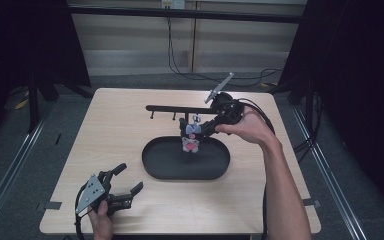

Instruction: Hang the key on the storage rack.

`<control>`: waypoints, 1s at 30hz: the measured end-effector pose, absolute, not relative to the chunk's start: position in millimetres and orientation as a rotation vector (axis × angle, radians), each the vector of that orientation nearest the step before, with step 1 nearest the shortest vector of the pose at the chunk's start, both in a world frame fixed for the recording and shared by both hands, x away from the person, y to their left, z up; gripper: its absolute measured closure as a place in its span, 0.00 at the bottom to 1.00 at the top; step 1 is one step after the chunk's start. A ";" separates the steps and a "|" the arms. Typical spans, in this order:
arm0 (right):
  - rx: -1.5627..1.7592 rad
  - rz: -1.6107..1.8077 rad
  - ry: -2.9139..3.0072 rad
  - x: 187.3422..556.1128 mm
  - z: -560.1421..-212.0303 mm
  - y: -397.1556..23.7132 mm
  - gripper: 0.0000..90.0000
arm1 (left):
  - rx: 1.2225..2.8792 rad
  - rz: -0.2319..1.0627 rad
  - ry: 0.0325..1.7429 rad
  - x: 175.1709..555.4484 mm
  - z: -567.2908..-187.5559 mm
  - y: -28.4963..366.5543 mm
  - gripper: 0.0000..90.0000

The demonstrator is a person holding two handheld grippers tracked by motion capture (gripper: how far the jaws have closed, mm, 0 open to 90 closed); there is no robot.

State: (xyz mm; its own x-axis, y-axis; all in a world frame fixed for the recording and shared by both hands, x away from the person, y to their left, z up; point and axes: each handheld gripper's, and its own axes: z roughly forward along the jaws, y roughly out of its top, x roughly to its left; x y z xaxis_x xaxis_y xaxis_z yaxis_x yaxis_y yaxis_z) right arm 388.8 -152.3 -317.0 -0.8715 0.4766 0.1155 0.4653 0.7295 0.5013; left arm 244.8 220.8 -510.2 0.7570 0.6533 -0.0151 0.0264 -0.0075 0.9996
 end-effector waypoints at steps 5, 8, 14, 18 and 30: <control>0.831 0.864 2.829 376.0 -320.4 -156.6 0.63 | 1.515 0.540 0.574 244.8 -510.2 220.7 0.17; 0.829 0.878 2.843 367.8 -325.7 -158.2 0.61 | 1.516 0.539 0.572 244.9 -510.1 220.7 0.17; 0.842 0.938 2.831 355.0 -333.1 -165.3 0.58 | 1.517 0.540 0.573 244.9 -510.1 220.8 0.17; 0.842 0.974 2.835 345.4 -342.2 -168.0 0.56 | 1.516 0.540 0.574 244.9 -510.1 220.7 0.17; 0.856 1.109 2.742 319.7 -378.1 -172.3 0.46 | 1.516 0.541 0.573 244.8 -510.1 220.7 0.17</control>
State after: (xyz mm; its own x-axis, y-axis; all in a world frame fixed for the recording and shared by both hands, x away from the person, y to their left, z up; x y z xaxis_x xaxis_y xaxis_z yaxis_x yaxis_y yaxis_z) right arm 319.7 -172.3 -378.1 -0.8437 0.5172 0.1441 0.4720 0.5866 0.6581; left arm 244.8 220.7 -510.1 0.7580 0.6521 -0.0125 0.0243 -0.0091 0.9997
